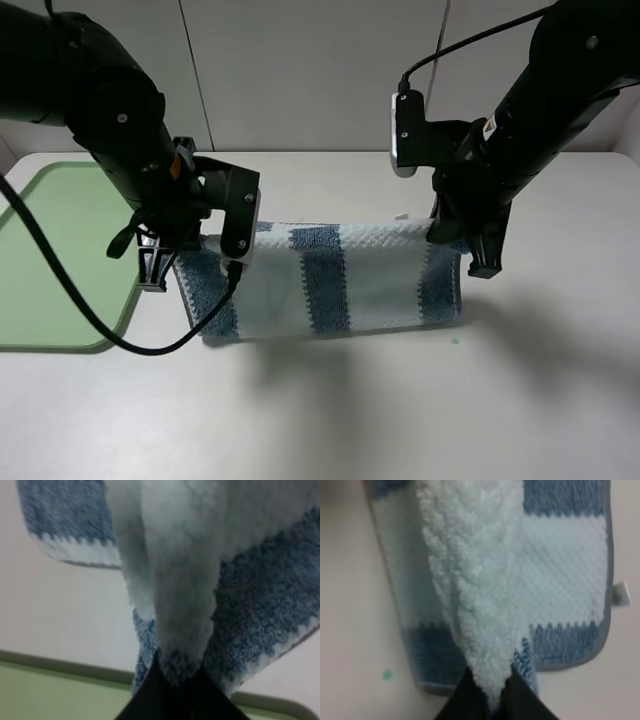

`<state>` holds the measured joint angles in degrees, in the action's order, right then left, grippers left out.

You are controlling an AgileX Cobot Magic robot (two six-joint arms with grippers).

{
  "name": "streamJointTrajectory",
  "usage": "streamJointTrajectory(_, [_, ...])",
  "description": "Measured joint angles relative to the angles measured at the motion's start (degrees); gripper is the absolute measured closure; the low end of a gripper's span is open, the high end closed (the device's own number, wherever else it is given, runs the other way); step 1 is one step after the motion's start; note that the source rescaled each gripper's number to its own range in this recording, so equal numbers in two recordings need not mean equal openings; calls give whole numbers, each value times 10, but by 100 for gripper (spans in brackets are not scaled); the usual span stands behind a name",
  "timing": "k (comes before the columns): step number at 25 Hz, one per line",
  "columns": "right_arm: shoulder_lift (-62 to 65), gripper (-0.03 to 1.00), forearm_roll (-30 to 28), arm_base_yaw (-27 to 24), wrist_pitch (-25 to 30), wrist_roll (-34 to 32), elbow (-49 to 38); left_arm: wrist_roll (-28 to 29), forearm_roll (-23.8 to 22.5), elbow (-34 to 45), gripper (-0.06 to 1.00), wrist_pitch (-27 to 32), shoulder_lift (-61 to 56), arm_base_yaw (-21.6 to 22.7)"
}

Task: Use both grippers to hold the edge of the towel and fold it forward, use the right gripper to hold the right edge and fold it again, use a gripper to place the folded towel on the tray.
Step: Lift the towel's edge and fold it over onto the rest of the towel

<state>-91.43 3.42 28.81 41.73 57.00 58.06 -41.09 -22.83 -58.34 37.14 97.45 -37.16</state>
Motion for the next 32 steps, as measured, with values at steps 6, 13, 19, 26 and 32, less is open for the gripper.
streamJointTrajectory(6, [-3,97,33,-31,-30,37,0,-1,-17,-35,94,-7,42,6])
streamJointTrajectory(13, [-16,97,43,-41,-52,57,0,-1,-39,-45,94,-25,65,6])
streamJointTrajectory(19, [-51,97,40,-47,-68,60,0,-1,-46,-48,94,-49,66,8])
streamJointTrajectory(26, [-81,97,42,-51,-101,64,0,-1,-46,-48,94,-83,66,35])
streamJointTrajectory(32, [-90,97,50,-51,-116,64,1,-1,-41,-48,94,-108,66,61])
